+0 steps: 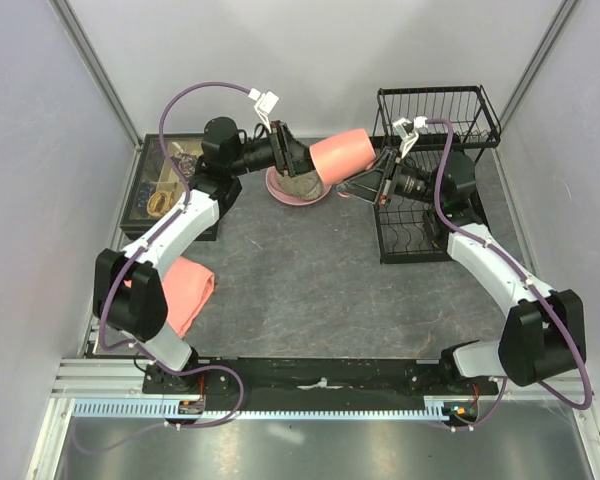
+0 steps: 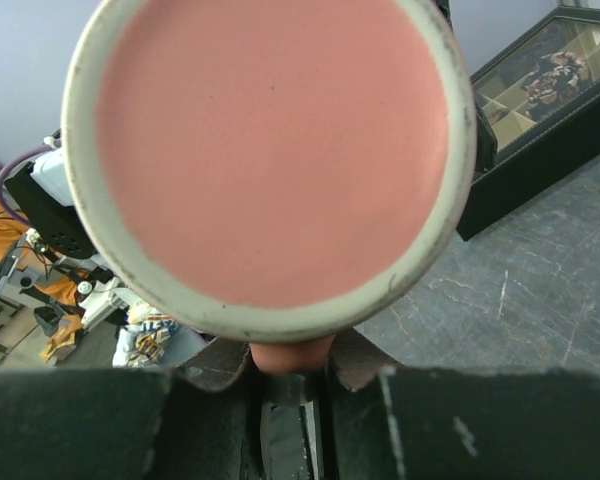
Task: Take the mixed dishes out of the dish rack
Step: Pick up the cup from the dish rack.
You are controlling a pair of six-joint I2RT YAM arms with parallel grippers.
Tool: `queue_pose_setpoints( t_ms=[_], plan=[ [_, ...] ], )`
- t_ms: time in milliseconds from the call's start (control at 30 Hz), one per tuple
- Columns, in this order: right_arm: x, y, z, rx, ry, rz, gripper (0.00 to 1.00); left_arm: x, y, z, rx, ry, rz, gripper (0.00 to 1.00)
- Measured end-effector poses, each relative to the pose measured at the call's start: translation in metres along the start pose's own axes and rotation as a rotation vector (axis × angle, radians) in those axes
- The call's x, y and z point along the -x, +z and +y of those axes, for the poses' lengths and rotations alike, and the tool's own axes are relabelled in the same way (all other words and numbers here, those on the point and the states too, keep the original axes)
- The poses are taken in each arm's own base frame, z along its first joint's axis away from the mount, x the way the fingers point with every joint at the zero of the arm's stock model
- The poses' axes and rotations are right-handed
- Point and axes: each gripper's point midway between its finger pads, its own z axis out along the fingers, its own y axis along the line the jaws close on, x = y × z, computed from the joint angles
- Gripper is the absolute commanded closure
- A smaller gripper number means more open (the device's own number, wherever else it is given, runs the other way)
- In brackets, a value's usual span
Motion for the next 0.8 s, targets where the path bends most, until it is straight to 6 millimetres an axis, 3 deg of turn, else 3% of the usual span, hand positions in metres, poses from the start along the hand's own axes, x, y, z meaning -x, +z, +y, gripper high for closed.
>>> queue_pose_setpoints(
  t_ms=[333,667,800],
  plan=[
    [-0.007,0.001,0.0,0.037,0.029,-0.019,1.0,-0.016,0.01,-0.013,-0.046,-0.056,0.01,0.54],
    [-0.012,0.001,0.001,0.051,0.031,-0.011,0.99,-0.019,0.009,-0.02,-0.079,-0.094,0.001,0.98],
    [-0.013,0.0,0.002,0.054,0.023,-0.01,0.88,-0.019,0.008,-0.022,-0.084,-0.087,-0.005,0.98]
  ],
)
